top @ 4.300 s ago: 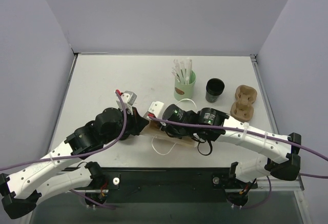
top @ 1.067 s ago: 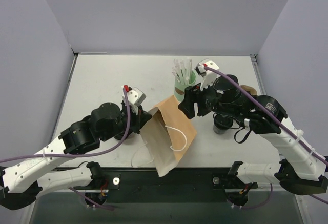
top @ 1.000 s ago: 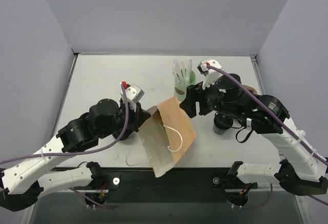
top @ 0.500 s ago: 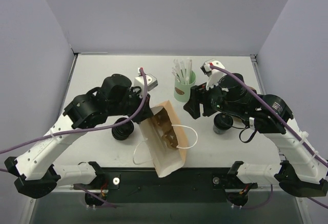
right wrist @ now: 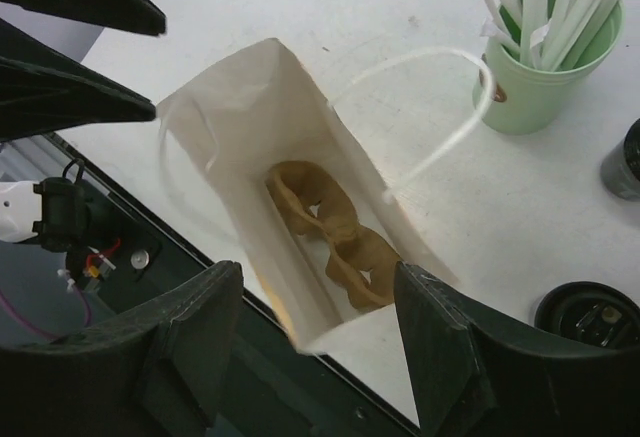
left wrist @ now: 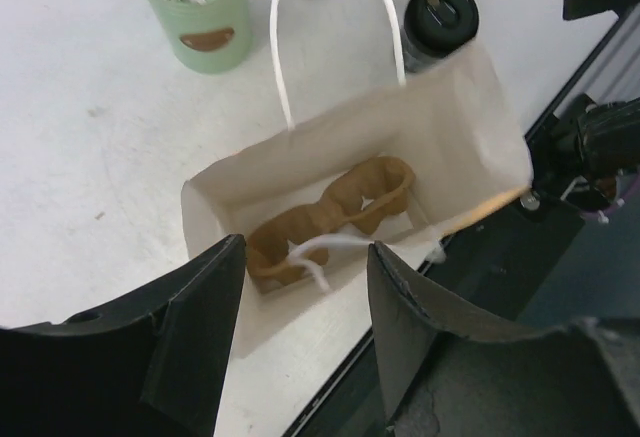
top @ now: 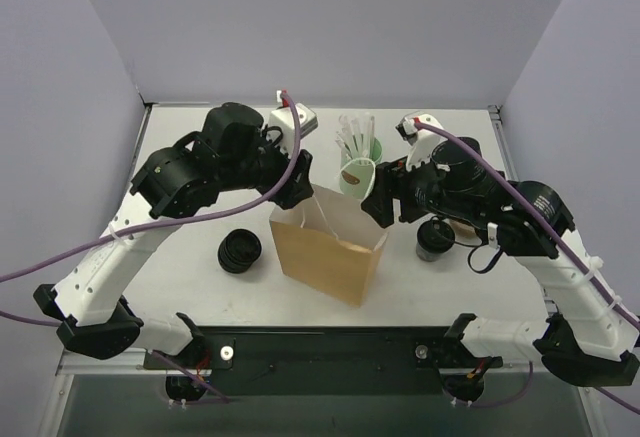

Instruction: Pack the takeout coffee

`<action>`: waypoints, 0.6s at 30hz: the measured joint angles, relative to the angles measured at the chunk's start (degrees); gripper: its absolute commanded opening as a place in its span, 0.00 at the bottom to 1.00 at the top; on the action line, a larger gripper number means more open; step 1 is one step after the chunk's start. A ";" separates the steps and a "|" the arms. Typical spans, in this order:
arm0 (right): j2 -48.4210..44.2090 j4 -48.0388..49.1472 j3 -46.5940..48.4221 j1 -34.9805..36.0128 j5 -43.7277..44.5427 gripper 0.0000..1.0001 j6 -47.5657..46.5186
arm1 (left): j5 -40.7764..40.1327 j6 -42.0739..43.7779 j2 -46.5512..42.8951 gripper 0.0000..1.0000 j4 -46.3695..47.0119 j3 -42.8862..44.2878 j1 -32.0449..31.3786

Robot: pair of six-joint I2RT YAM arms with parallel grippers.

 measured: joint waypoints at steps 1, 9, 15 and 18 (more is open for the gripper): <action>0.26 0.00 0.17 -0.55 -0.17 0.63 -0.59 | -0.66 0.20 0.13 0.63 0.07 1.16 0.22; 6.54 -0.37 5.49 -7.78 -4.11 0.60 -8.22 | -11.30 -1.73 -0.87 0.70 1.70 1.90 0.83; 12.48 -4.66 9.20 -9.68 -2.21 0.56 -1.90 | -15.43 -4.46 -5.40 0.69 0.87 -5.05 4.22; 12.68 -9.29 9.42 -9.62 0.96 0.56 7.13 | -14.29 -4.74 -6.12 0.69 0.26 -6.21 6.86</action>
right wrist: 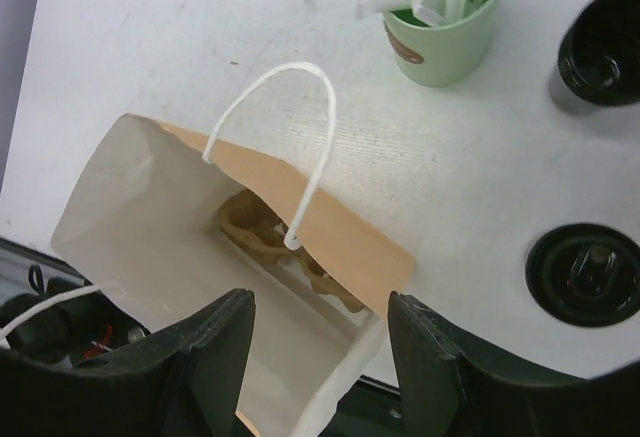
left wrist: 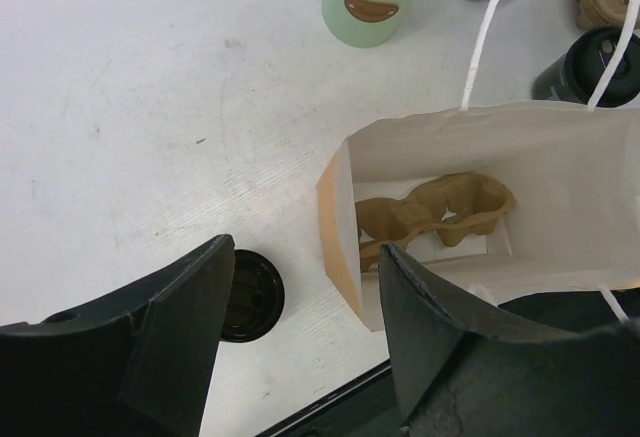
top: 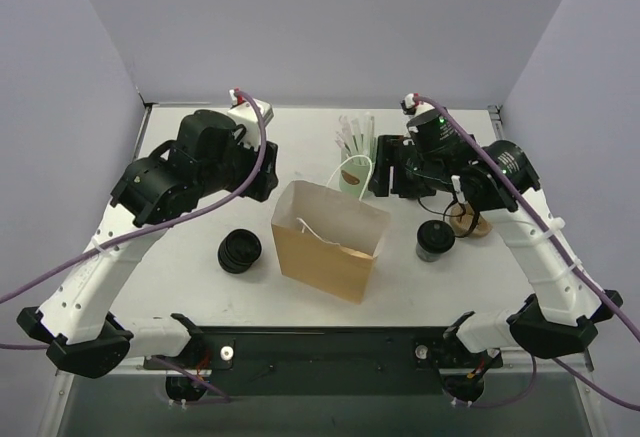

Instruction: Pack the takeout coffee

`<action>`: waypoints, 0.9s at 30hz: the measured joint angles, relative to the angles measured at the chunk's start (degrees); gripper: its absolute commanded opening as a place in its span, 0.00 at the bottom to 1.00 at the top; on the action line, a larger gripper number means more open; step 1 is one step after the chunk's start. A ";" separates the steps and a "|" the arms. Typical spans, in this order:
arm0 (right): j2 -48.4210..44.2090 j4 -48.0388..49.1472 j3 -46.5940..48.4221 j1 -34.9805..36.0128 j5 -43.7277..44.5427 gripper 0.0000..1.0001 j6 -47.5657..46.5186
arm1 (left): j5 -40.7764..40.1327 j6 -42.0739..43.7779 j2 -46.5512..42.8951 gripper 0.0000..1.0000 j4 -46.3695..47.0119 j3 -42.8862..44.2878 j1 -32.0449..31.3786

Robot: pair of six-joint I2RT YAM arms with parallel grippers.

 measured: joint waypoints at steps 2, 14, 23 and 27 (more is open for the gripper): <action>-0.83 -2.36 -0.39 0.17 2.64 0.56 6.01 | 1.42 0.02 0.07 0.69 -0.02 -0.04 1.81; -5.90 -9.05 -12.94 9.75 10.54 0.39 25.46 | 6.43 0.74 5.68 0.64 3.48 3.10 3.69; -2.40 -8.55 -14.84 10.49 11.89 0.00 20.83 | 1.92 0.98 6.05 0.65 3.82 7.15 3.72; -0.28 -8.44 -12.76 9.42 10.45 0.00 10.97 | 0.11 1.31 6.08 0.64 2.27 12.17 3.72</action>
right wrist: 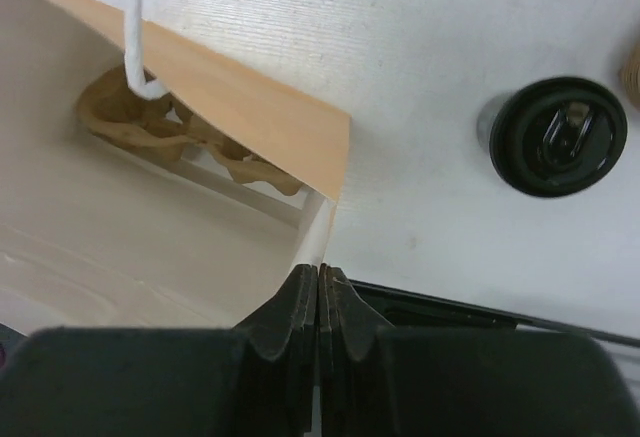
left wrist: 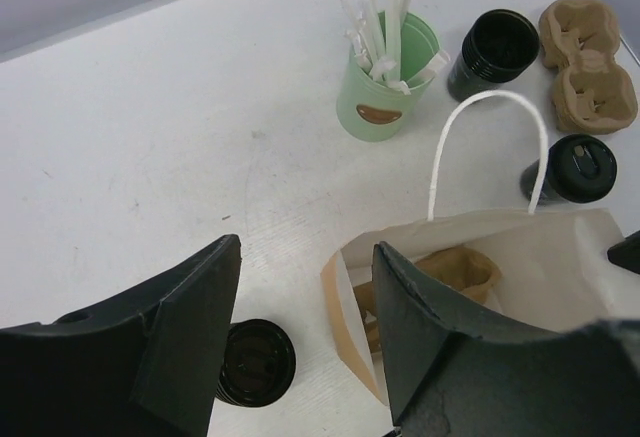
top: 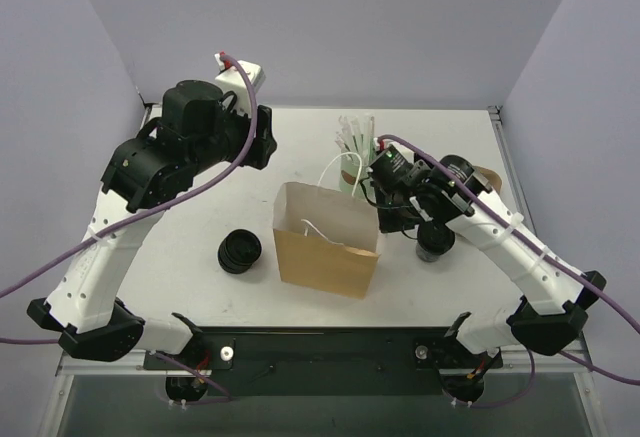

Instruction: Pack the takeout coffee

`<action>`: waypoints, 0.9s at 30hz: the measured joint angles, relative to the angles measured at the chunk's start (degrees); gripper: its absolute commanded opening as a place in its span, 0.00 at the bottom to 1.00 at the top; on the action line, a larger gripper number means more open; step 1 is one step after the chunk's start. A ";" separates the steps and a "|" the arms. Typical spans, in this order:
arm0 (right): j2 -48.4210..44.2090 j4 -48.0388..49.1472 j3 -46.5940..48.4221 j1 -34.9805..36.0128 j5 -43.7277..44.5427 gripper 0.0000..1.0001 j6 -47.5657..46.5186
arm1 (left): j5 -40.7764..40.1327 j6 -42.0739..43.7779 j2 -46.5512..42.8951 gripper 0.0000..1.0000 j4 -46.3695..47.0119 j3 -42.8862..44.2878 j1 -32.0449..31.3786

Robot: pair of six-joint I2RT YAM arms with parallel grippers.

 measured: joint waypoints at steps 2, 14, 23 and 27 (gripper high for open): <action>1.62 0.33 1.97 -1.07 -1.81 0.00 -5.11 | -0.72 0.22 -0.26 0.64 -0.83 1.11 0.00; 15.10 1.88 19.61 -5.40 -20.17 0.02 -39.60 | -0.22 -2.32 -0.81 0.65 -10.05 2.16 0.04; 19.76 4.39 28.02 -5.38 -23.76 0.52 -51.21 | 5.42 -2.60 -1.68 0.67 -11.91 -0.50 0.09; 22.32 6.93 33.51 -5.44 -20.20 0.69 -46.56 | 7.45 -2.12 -1.31 0.66 -11.98 -4.35 0.09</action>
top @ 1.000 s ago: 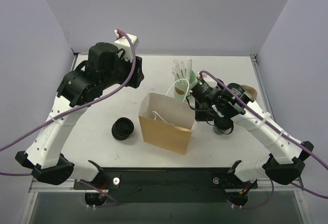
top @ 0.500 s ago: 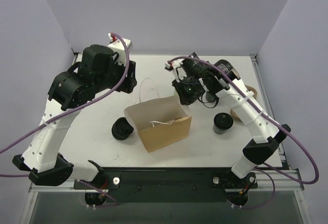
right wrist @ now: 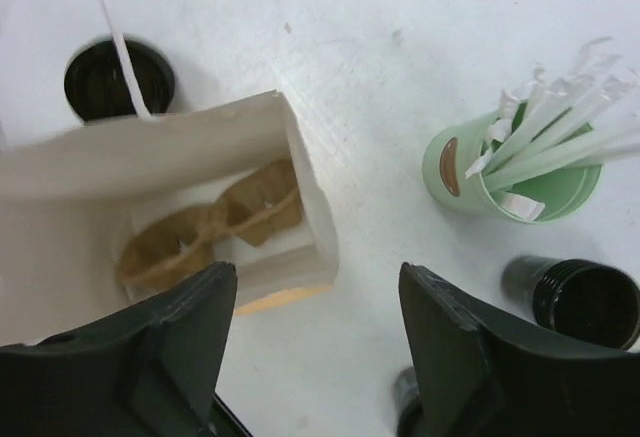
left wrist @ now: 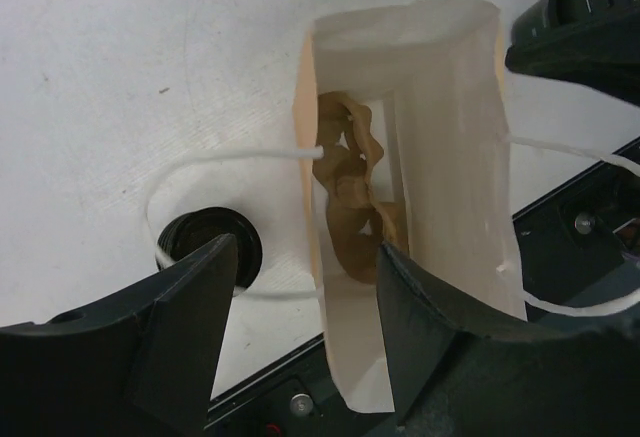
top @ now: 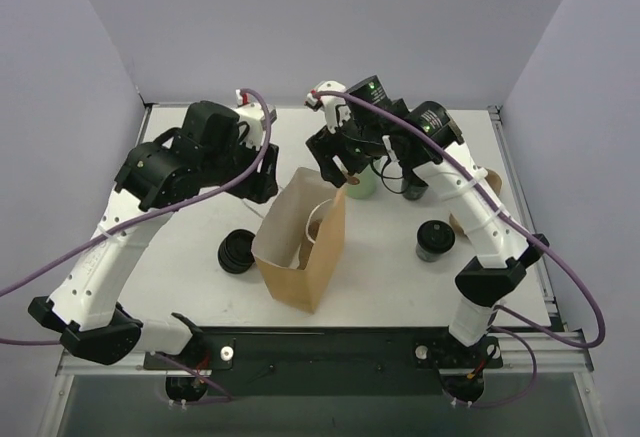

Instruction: Pack the takeout coffee

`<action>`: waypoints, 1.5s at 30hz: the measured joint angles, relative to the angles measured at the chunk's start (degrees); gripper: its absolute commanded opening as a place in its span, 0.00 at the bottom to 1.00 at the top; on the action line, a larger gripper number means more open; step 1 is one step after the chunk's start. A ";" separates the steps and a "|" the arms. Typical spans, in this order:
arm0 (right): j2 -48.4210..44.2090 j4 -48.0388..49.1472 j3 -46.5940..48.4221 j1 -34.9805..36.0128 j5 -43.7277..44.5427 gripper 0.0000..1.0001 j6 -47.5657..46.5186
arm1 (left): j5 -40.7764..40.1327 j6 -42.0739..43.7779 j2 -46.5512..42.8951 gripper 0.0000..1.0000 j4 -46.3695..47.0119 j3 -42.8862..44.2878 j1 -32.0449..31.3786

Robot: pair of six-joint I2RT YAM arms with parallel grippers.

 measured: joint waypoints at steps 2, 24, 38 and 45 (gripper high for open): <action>-0.31 1.01 0.85 -0.13 3.19 0.69 5.68 | 1.18 -0.17 0.02 0.64 0.31 -2.71 0.00; -23.08 -7.28 -25.20 29.62 31.74 0.61 73.11 | 14.12 -34.84 -23.21 0.40 19.67 -38.71 -2.51; -20.33 -13.75 -24.68 33.48 28.55 0.61 89.88 | -4.68 -34.16 -20.28 0.50 18.01 -28.87 -8.04; -20.61 -14.64 -26.75 33.57 25.11 0.60 96.06 | -10.88 -30.01 -19.56 0.50 15.10 -28.59 -8.07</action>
